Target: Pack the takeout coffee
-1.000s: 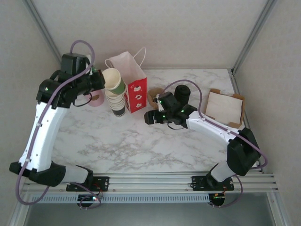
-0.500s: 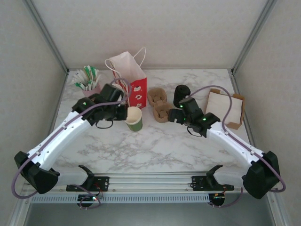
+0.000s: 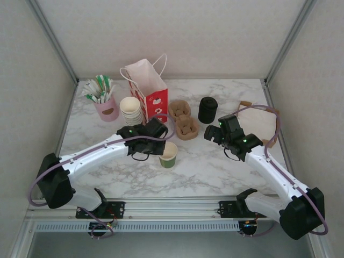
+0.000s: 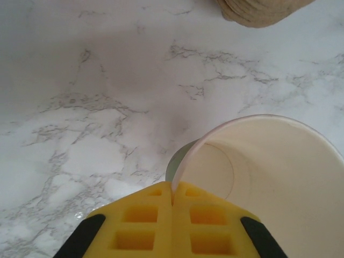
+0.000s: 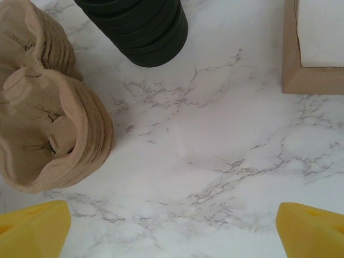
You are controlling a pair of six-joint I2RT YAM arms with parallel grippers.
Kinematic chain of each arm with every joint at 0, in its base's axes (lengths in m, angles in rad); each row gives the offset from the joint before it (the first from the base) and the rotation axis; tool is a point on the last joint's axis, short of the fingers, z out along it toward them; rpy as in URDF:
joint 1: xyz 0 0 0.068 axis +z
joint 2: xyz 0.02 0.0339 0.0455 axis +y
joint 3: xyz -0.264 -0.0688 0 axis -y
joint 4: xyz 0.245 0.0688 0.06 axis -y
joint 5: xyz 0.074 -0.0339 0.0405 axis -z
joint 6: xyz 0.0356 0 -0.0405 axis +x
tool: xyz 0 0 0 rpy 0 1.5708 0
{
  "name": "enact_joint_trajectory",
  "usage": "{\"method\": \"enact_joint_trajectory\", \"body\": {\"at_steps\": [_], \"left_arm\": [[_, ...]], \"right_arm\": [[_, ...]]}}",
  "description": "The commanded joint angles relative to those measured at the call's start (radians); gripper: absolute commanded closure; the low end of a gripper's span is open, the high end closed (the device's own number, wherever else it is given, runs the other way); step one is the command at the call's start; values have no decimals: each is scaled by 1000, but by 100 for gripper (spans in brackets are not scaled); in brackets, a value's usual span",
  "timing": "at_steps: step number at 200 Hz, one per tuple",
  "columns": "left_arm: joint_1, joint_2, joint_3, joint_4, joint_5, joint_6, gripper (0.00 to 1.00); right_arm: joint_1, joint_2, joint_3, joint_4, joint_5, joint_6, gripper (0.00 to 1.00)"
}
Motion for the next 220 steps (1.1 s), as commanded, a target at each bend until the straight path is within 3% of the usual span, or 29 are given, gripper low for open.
{"method": "enact_joint_trajectory", "body": {"at_steps": [1, 31, 62, 112, 140, 167, 220], "left_arm": [[-23, 11, -23, 65, -50, -39, 100], [-39, 13, -45, 113, -47, -59, 88], [-47, 13, -59, 127, -43, -66, 68], [-44, -23, -33, 92, -106, -61, 50], [-37, -59, 13, 84, -167, -40, 32], [-34, -126, 32, 156, -244, 9, 1], [-34, -311, -229, 650, -356, 172, 0]], "right_arm": [[-8, -4, -20, -6, -9, 15, 1], [-9, 0, -26, 8, -26, 17, 1], [-8, 1, -31, 14, -34, 14, 1], [-8, 7, -29, 19, -54, 3, 1], [-8, 16, -10, 13, -68, -12, 1], [-8, 47, 43, -18, -70, -28, 1], [-12, 197, 261, -73, 5, -100, 1]]}}
